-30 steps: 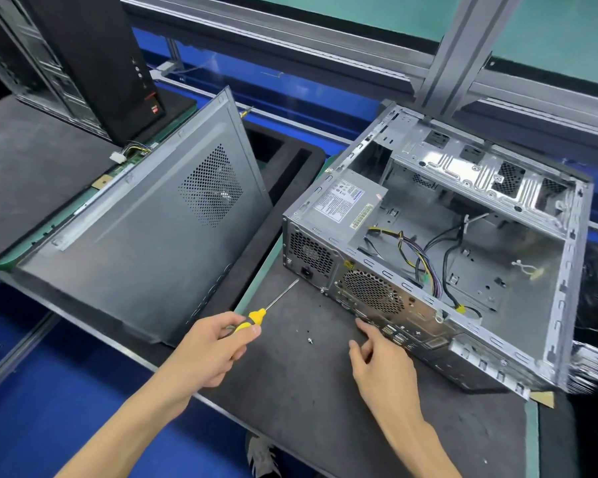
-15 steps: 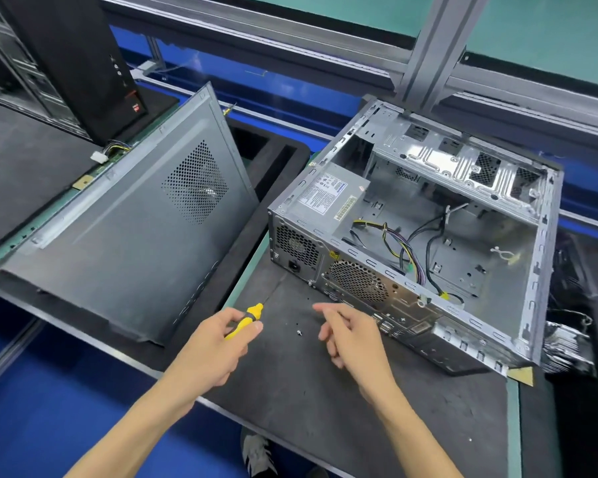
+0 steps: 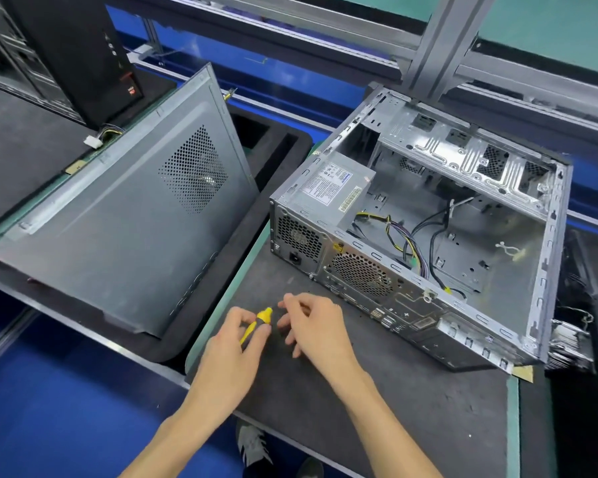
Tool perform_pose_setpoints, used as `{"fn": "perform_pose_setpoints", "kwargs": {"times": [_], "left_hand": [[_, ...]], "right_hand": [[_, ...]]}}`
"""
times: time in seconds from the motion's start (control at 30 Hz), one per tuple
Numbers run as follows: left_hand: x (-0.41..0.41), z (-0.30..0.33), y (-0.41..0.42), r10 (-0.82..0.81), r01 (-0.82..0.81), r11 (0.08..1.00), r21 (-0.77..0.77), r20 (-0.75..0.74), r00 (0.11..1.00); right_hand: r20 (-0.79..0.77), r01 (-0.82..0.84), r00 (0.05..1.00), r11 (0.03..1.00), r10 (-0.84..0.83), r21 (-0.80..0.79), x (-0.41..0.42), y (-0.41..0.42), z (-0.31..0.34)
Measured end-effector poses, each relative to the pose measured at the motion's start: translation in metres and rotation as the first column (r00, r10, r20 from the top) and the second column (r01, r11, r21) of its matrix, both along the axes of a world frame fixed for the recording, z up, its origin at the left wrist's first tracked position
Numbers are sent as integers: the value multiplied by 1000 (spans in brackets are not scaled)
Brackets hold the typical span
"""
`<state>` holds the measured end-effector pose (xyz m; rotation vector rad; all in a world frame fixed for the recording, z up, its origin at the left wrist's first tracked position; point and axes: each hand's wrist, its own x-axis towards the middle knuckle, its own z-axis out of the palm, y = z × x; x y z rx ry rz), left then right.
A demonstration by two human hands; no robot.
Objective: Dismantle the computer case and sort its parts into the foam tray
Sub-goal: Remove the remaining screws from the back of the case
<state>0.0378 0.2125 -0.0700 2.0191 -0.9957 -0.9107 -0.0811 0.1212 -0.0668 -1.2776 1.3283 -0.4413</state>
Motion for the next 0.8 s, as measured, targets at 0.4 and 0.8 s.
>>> {"fn": "perform_pose_setpoints", "kwargs": {"times": [0.4, 0.8], "left_hand": [[32, -23, -21, 210, -210, 973, -93, -12, 978], [37, -36, -28, 173, -177, 975, -134, -35, 984]], "right_hand": [[-2, 32, 995, 352, -97, -935, -14, -27, 89], [-780, -539, 625, 721, -3, -435, -8, -85, 94]]}}
